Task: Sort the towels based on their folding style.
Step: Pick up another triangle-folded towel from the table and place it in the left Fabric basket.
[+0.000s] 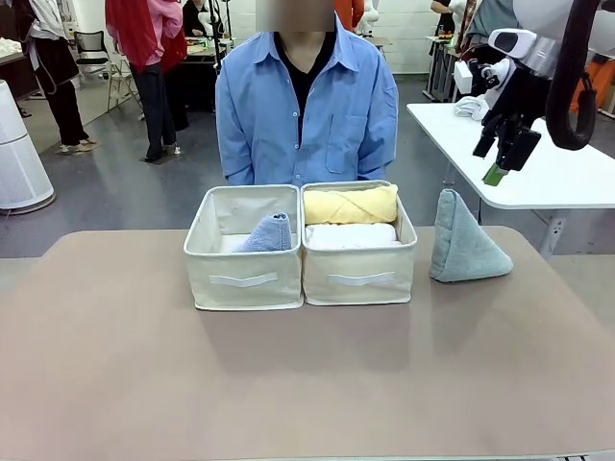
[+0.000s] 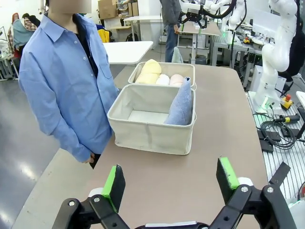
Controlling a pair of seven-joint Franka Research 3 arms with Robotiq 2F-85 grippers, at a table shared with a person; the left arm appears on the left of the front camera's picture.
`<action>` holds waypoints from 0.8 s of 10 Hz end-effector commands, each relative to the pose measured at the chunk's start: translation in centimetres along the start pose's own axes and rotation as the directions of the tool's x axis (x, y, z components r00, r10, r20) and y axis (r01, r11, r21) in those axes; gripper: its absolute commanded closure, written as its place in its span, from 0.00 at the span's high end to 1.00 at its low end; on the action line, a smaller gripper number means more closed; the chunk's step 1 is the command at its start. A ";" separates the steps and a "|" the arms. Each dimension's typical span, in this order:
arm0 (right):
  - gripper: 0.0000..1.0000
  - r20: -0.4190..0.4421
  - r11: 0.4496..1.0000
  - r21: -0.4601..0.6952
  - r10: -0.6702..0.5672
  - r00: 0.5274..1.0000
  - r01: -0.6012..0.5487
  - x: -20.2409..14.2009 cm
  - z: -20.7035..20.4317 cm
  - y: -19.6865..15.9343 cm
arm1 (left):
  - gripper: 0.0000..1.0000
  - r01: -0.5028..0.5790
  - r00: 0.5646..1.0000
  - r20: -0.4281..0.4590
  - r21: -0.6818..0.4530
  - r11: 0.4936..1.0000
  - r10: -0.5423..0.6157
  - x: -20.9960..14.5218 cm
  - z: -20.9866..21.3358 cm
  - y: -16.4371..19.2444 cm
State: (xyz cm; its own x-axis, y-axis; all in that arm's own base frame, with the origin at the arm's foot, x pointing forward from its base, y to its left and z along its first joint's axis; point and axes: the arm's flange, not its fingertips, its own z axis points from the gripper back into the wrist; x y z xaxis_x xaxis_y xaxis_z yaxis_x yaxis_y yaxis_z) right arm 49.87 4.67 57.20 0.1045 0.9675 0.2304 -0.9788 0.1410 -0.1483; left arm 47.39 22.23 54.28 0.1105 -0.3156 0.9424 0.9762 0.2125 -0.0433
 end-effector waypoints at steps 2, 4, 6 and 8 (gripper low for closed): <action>1.00 0.000 1.000 0.000 0.000 1.000 0.000 0.0 0.0 0.0 | 1.00 0.000 1.000 -0.010 -0.002 1.000 0.000 0.0 0.1 -0.2; 1.00 -0.001 1.000 -0.008 0.019 1.000 -0.019 2.0 -1.3 -4.0 | 1.00 0.000 1.000 -0.010 -0.002 1.000 0.000 0.0 0.1 -0.2; 1.00 0.008 0.997 0.071 0.039 0.999 -0.039 2.1 -4.4 -8.0 | 1.00 0.000 1.000 -0.010 -0.002 1.000 0.000 0.0 0.1 -0.2; 1.00 -0.013 0.990 0.135 0.039 0.999 -0.037 2.0 -6.3 -9.1 | 1.00 0.000 1.000 -0.010 -0.002 1.000 0.000 0.0 0.1 -0.2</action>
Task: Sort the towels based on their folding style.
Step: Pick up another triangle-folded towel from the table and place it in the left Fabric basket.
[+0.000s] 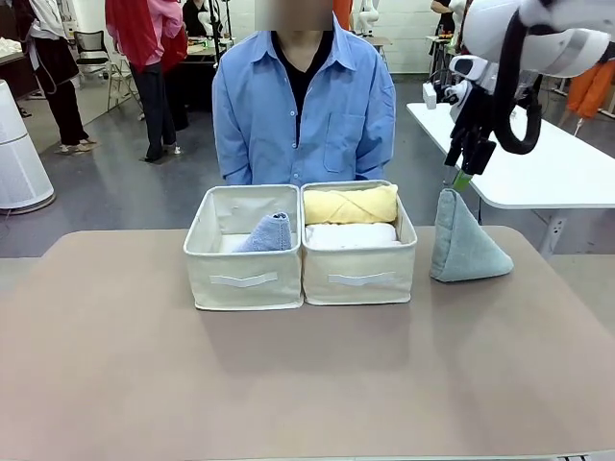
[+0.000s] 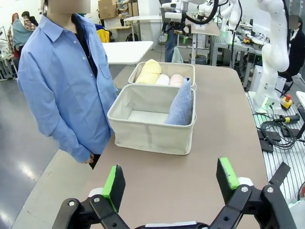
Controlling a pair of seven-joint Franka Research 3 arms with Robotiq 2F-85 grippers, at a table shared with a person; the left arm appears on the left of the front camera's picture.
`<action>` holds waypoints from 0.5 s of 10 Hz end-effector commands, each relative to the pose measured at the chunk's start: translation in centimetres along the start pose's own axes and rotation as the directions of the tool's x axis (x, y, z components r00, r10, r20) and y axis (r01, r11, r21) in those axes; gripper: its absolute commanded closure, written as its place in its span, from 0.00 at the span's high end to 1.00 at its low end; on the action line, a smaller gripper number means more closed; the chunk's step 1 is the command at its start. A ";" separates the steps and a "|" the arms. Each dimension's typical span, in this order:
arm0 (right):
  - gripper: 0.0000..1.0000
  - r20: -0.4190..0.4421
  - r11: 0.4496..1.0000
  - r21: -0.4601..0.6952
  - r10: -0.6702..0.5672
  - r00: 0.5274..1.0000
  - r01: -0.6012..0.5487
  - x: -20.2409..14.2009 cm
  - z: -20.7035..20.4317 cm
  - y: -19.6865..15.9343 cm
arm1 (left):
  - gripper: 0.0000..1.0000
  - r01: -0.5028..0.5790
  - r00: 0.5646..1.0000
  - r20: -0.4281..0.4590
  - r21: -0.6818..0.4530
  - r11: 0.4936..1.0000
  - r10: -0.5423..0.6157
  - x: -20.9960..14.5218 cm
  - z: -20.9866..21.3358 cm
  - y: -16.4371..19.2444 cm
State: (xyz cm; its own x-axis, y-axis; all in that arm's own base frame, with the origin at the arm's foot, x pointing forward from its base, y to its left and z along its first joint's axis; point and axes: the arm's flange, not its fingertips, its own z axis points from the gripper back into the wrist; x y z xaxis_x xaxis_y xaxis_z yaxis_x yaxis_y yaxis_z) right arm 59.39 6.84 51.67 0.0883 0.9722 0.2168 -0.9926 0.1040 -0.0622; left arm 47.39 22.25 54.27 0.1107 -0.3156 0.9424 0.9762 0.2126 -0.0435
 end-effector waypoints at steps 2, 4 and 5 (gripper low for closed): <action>1.00 -0.017 0.993 0.106 0.046 0.999 -0.043 -0.1 0.0 -1.1 | 1.00 0.000 1.000 -0.010 -0.002 1.000 0.000 0.0 0.1 -0.2; 1.00 -0.036 0.992 0.120 0.049 0.998 -0.045 -0.4 -0.6 -1.0 | 1.00 0.000 1.000 -0.010 -0.002 1.000 0.000 0.0 0.1 -0.2; 1.00 -0.034 0.992 0.121 0.044 0.998 -0.039 -0.7 -1.0 -1.0 | 1.00 0.000 1.000 -0.010 -0.002 1.000 0.000 0.0 0.1 -0.2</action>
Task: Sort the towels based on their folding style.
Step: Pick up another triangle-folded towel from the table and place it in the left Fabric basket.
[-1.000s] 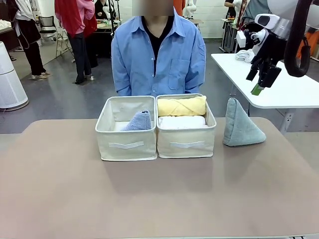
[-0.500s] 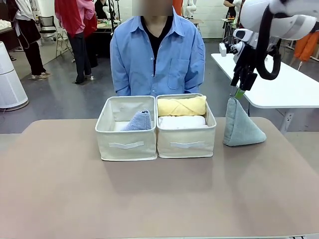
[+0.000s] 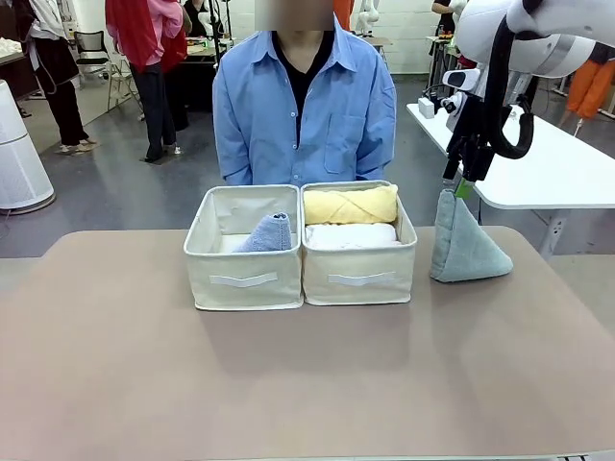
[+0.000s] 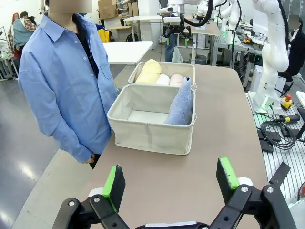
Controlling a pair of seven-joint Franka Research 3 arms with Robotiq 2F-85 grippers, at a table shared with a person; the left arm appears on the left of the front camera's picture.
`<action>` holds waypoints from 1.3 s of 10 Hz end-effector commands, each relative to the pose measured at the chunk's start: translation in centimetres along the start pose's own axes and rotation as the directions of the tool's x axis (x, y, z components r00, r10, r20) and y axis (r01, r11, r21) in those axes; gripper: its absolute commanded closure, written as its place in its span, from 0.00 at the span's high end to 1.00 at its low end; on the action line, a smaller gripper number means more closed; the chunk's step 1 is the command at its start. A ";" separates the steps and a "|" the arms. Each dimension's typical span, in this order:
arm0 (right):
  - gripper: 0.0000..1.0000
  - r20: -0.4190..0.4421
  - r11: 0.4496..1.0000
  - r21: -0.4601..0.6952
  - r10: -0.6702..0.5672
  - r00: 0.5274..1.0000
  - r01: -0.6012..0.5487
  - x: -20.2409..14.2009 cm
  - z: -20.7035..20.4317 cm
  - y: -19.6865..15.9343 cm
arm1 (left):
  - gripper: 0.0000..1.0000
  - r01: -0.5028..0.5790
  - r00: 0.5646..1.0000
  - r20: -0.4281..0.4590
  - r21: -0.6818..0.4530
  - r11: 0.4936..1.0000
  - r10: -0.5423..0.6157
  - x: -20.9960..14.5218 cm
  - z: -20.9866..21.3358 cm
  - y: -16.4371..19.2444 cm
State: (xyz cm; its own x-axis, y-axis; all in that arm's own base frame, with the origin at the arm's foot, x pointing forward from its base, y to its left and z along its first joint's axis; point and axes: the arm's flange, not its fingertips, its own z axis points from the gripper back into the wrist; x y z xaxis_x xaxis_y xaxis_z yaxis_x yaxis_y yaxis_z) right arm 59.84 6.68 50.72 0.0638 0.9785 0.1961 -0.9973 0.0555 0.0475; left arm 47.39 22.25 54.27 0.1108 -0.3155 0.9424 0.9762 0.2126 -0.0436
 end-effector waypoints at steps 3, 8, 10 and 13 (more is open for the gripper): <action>1.00 -0.007 0.999 -0.030 0.037 0.999 -0.038 -0.5 -1.9 -0.6 | 1.00 0.001 1.000 -0.010 -0.002 1.000 -0.001 0.0 0.1 -0.2; 1.00 -0.006 0.997 0.017 0.077 0.997 -0.077 -0.4 -5.4 -1.1 | 1.00 0.001 1.000 -0.010 -0.002 1.000 -0.001 0.0 0.1 -0.2; 1.00 0.000 0.997 0.019 0.075 0.997 -0.075 -0.8 -5.6 -1.2 | 1.00 0.001 1.000 -0.010 -0.002 1.000 -0.001 0.0 0.1 -0.2; 1.00 -0.001 0.994 0.015 0.105 0.994 -0.105 -1.0 -5.6 -0.9 | 1.00 0.001 1.000 -0.010 -0.002 1.000 -0.001 0.0 0.1 -0.2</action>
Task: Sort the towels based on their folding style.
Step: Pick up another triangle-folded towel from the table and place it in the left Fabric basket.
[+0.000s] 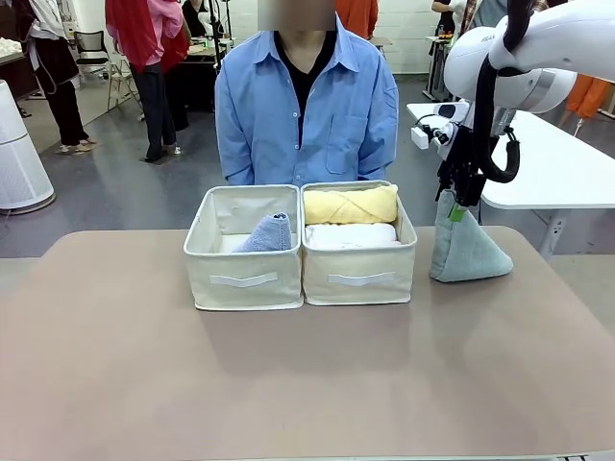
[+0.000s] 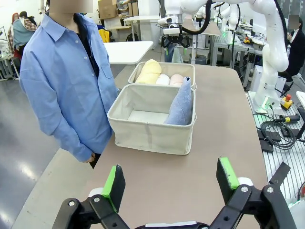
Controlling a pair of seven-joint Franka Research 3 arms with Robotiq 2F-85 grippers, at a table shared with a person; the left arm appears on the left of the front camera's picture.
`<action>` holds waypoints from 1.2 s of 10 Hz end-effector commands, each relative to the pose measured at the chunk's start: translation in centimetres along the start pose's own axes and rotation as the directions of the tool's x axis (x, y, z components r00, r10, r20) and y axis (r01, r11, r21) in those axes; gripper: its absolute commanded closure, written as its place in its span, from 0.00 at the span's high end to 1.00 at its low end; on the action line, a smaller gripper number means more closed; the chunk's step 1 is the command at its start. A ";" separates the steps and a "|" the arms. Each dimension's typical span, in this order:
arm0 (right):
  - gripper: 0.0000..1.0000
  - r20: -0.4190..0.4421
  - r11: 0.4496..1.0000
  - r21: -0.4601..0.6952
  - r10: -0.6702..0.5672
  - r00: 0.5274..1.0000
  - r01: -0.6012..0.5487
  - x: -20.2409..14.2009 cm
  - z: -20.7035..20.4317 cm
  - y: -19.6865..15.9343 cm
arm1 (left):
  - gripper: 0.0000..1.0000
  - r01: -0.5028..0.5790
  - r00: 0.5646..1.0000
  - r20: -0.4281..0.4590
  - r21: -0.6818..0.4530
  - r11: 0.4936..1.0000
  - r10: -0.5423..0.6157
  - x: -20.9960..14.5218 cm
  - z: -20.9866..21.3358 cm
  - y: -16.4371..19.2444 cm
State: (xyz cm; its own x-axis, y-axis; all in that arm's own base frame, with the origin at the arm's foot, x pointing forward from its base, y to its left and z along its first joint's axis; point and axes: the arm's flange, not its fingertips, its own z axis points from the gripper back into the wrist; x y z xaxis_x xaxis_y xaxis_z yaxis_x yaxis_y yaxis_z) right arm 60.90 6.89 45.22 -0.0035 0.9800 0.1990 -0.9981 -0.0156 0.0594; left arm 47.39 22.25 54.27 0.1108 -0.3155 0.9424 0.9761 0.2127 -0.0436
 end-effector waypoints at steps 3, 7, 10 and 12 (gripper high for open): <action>0.00 -0.002 0.999 0.000 0.053 0.999 -0.053 -0.2 -0.1 0.4 | 1.00 0.001 1.000 -0.010 -0.002 1.000 -0.001 0.0 0.1 -0.2; 0.00 0.001 0.998 0.006 0.066 0.998 -0.066 -0.2 -0.1 0.5 | 1.00 0.001 1.000 -0.010 -0.002 1.000 -0.001 0.0 0.1 -0.2; 0.00 -0.013 0.998 -0.013 0.066 0.998 -0.066 -0.1 1.2 1.4 | 1.00 0.001 1.000 -0.010 -0.002 1.000 -0.001 0.0 0.1 -0.2; 0.03 -0.079 0.998 -0.067 0.013 0.997 -0.019 1.1 6.1 4.2 | 1.00 0.001 1.000 -0.010 -0.002 1.000 -0.001 0.0 0.1 -0.2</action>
State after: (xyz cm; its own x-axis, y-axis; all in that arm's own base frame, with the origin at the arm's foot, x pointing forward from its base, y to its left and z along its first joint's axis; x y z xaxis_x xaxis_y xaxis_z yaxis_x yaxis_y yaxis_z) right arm 59.52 6.70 48.98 -0.0507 0.9818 0.1831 -0.9985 -0.0534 0.0098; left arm 47.39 22.25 54.25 0.1111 -0.3154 0.9424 0.9761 0.2127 -0.0438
